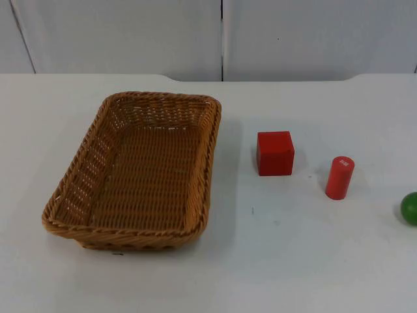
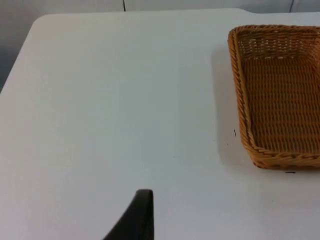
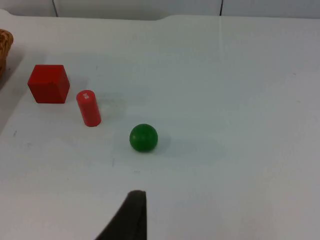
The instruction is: Pick up the basket with the left hand and place the object to the left of the red cylinder into the basket with the right hand.
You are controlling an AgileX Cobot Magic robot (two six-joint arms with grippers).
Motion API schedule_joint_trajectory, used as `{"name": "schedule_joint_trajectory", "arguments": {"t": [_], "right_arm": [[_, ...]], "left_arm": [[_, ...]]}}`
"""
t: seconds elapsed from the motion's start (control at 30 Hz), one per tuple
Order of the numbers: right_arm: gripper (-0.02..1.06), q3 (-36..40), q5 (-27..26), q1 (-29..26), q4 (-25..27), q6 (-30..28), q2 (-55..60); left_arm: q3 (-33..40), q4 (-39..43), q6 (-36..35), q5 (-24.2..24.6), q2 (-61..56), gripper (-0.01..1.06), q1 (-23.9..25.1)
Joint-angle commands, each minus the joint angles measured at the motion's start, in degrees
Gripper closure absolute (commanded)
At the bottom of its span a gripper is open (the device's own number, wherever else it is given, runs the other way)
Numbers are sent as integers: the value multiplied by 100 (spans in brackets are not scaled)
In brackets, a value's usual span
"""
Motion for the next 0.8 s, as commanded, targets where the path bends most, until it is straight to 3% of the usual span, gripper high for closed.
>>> {"name": "schedule_joint_trajectory", "arguments": {"t": [0.0,0.43,0.77], "right_arm": [[-1,7,-18,-69,26,14,-18],[-1,7,-18,-69,26,14,-18],[-1,7,-18,-69,26,14,-18]], "left_arm": [[37,-57,-131,-79,-26,0,-12],[-79,-227,-140,-119,48,0,-12],[-557,-231,-140,-171,947,0,-12]]}}
